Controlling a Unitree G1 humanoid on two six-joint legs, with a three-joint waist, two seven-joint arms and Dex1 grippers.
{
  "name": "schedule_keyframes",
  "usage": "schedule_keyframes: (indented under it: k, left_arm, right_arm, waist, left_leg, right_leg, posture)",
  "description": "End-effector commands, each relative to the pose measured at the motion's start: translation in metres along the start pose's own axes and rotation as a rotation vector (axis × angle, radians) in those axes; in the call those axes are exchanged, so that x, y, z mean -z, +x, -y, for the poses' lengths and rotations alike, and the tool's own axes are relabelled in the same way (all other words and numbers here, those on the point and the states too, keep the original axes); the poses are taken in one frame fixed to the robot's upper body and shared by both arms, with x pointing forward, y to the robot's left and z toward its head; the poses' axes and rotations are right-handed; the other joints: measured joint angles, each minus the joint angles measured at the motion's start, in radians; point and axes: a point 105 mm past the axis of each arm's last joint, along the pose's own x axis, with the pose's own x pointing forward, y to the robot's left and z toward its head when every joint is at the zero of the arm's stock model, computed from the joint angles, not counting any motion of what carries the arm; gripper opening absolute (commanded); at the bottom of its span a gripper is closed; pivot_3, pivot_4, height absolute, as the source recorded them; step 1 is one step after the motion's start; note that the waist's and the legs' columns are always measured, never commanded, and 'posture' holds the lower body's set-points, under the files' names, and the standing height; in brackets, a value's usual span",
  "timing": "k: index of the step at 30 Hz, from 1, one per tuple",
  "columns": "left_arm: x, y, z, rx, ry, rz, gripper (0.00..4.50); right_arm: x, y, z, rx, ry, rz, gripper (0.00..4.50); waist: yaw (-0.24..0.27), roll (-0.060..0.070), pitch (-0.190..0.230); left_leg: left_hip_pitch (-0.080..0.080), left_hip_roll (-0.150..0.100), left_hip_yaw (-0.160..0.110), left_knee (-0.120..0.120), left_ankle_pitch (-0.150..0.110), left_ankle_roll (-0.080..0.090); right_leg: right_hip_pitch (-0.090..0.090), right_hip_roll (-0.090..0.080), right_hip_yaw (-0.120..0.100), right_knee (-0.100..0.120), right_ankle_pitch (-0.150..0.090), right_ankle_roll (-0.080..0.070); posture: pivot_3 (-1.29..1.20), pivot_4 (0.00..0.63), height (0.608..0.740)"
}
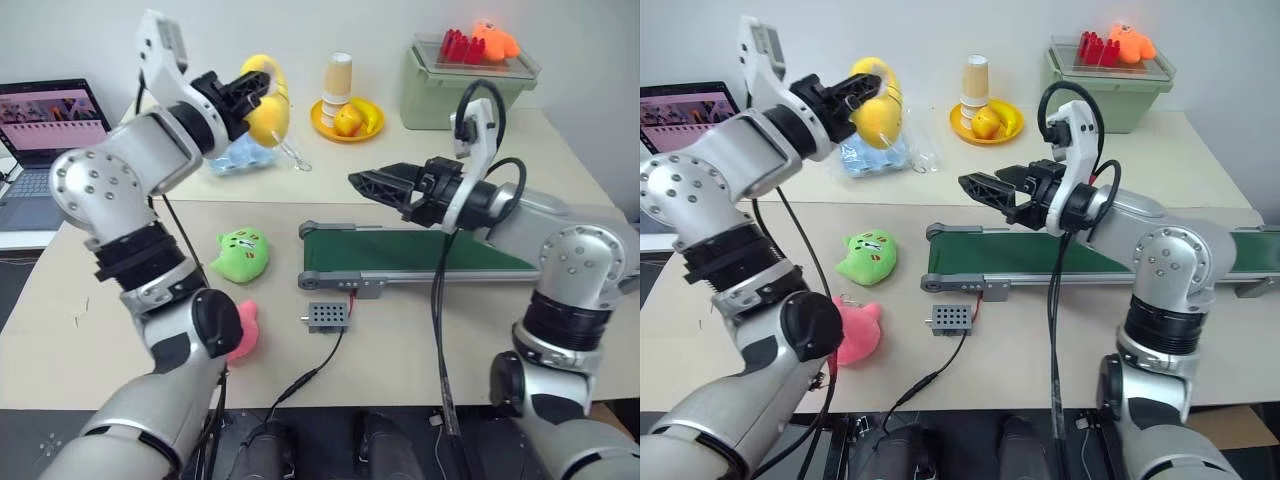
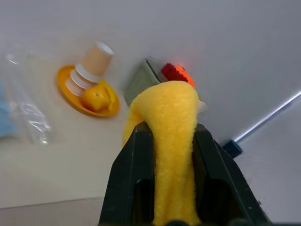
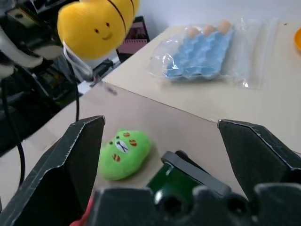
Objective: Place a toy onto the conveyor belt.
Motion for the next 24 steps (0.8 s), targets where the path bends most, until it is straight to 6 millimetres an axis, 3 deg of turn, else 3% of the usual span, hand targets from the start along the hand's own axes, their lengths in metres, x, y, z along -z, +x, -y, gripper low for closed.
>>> schedule_keyframes:
  k: [1,6,13,24]
  left_arm:
    - [-0.001,0.004,0.019,0.06,-0.006,0.019,0.92]
    - [0.014,0.01,0.023,0.082,-0.037,-0.001,0.92]
    - [0.046,0.011,0.011,0.046,-0.065,-0.038,0.92]
    - [0.052,0.013,0.014,0.032,-0.09,-0.02,0.92]
  right_arm:
    - [-0.017,0.002,-0.014,-0.008,-0.018,0.074,4.5]
    - [-0.022,0.012,-0.017,0.021,0.002,0.106,4.5]
    - [-0.026,0.021,-0.024,0.021,0.006,0.128,4.5]
    - [-0.022,0.024,-0.024,0.025,0.002,0.11,4.5]
  waist:
    - [-0.001,0.0,0.0]
    - [-0.003,0.0,0.0]
    - [-0.004,0.001,0.0]
    - [-0.004,0.0,0.0]
  left_leg:
    - [0.0,0.0,0.0,0.0,0.0,0.0]
    - [0.0,-0.001,0.0,-0.001,0.0,0.0]
    - [0.001,-0.001,0.001,-0.004,0.001,-0.002]
    - [0.001,-0.001,0.001,-0.006,0.001,-0.002]
  right_leg:
    - [0.0,0.0,0.0,0.0,0.0,0.0]
    - [0.0,0.001,0.0,0.0,0.0,0.0]
    - [-0.001,0.001,0.0,-0.001,0.0,0.0]
    - [-0.001,0.002,0.0,-0.002,0.0,0.0]
  posture:
    - [0.0,0.15,0.734]
    - [0.0,0.15,0.734]
    - [0.0,0.15,0.734]
    - [0.0,0.15,0.734]
